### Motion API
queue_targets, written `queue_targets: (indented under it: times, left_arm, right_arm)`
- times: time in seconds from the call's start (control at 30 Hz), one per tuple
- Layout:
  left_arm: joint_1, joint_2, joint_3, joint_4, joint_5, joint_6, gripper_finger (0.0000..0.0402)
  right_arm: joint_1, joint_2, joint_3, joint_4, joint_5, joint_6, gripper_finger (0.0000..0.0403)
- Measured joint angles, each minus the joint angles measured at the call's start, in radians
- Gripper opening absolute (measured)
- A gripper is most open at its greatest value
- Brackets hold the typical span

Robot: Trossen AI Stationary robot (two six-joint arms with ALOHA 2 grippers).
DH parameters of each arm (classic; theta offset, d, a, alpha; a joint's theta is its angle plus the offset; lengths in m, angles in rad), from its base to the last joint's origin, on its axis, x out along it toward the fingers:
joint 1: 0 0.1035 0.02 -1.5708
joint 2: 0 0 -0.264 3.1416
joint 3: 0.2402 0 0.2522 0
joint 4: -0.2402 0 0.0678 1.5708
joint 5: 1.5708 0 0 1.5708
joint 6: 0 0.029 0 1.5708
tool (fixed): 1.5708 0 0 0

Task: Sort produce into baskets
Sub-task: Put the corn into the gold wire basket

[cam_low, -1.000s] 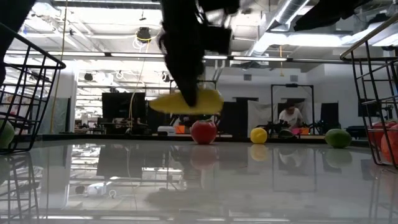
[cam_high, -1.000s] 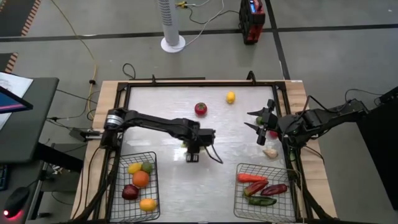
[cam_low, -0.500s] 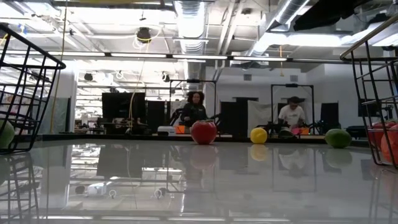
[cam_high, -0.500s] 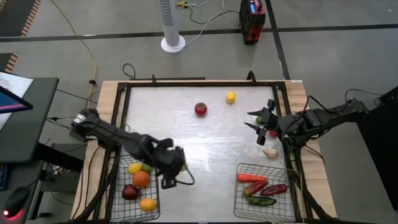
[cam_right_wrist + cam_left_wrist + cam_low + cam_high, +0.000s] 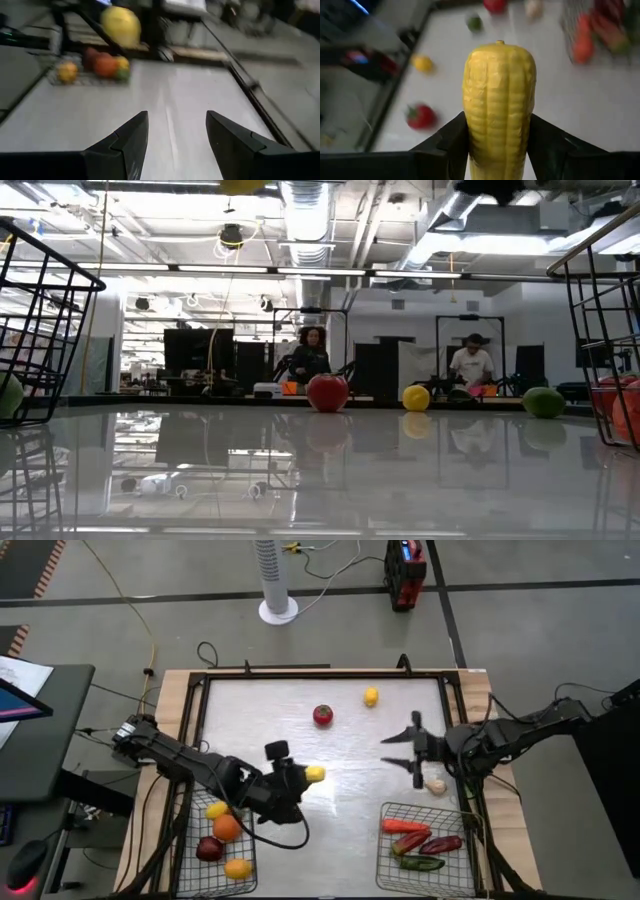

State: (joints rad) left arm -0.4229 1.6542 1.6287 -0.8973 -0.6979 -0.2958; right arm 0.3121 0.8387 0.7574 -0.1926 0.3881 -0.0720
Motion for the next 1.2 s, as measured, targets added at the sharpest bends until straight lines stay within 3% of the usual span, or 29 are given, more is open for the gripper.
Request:
queue_targets:
  times: [0.17,0.53,0.7,0.83,1.0,1.2]
  left_arm:
    - [0.065,0.000,0.000,0.150,-0.025,0.143,0.0155]
    - [0.134,0.000,0.000,0.351,0.184,0.341,0.0155]
    - [0.160,0.038,-0.010,0.394,0.241,0.416,0.0155]
    - [0.169,0.076,-0.086,0.557,0.263,0.542,0.0155]
    - [0.182,0.083,-0.153,0.748,0.279,0.629,0.0155]
    - [0.209,0.083,-0.161,0.793,0.354,0.627,0.0155]
  right_arm:
    - [0.073,0.129,0.000,0.303,-0.003,-0.184,0.0225]
    - [0.104,0.319,0.000,0.771,0.003,-0.428,0.0232]
    - [0.083,0.326,0.000,0.772,0.003,-0.420,0.0262]
    - [0.071,0.329,0.000,0.737,0.005,-0.408,0.0282]
    - [0.075,0.327,0.000,0.655,0.014,-0.376,0.0286]
    - [0.104,0.327,0.000,0.607,0.062,-0.344,0.0286]
